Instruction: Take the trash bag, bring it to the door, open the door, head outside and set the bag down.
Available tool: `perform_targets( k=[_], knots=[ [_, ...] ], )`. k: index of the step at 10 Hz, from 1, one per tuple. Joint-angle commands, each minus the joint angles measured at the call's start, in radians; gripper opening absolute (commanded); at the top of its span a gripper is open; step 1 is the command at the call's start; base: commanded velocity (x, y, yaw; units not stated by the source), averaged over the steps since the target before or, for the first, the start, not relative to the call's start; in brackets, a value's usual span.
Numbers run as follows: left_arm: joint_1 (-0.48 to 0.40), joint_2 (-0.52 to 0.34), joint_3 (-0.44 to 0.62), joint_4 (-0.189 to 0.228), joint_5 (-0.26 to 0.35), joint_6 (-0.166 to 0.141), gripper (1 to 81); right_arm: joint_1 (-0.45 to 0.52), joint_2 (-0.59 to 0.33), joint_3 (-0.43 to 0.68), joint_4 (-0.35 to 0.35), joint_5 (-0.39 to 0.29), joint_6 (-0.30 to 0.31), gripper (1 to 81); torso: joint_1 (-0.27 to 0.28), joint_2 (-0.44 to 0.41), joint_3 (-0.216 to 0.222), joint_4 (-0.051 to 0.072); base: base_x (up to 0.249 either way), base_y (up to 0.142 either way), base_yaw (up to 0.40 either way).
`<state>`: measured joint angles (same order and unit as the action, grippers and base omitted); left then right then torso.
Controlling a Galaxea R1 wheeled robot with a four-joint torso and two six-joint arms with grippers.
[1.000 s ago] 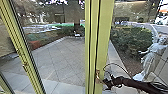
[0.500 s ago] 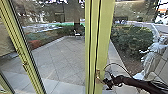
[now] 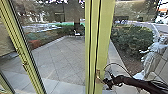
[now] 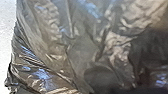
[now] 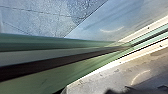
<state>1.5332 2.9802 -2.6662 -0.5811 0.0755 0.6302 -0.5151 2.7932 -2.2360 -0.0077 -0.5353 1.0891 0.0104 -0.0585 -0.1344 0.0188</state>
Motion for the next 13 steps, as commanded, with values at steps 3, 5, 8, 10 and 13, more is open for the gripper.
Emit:
perform_targets(
  k=[3, 5, 8, 10, 13],
  knots=[
    [-0.029, -0.013, 0.005, -0.026, 0.093, 0.002, 1.0, 0.079, 0.004, 0.024, -0.061, -0.037, 0.017, 81.1, 0.000, 0.000, -0.001, 0.000, 0.000, 0.000, 0.000],
    [-0.029, -0.015, 0.005, -0.026, 0.093, 0.002, 1.0, 0.080, 0.004, 0.026, -0.061, -0.035, 0.017, 81.1, 0.001, 0.001, -0.001, 0.000, 0.000, 0.000, 0.000],
    [-0.029, -0.013, 0.006, -0.028, 0.093, 0.003, 1.0, 0.083, -0.001, 0.029, -0.063, -0.035, 0.015, 81.1, 0.001, 0.001, -0.002, 0.000, 0.022, 0.000, 0.000],
    [-0.029, -0.013, 0.006, -0.028, 0.093, 0.002, 1.0, 0.088, -0.007, 0.038, -0.063, -0.035, 0.017, 81.1, 0.000, 0.000, -0.001, 0.000, 0.070, 0.000, 0.000],
    [-0.029, -0.013, 0.008, -0.026, 0.093, 0.002, 1.0, 0.094, -0.018, 0.046, -0.063, -0.035, 0.017, 81.1, -0.002, 0.000, -0.001, 0.000, 0.070, 0.000, 0.000]
  ],
)
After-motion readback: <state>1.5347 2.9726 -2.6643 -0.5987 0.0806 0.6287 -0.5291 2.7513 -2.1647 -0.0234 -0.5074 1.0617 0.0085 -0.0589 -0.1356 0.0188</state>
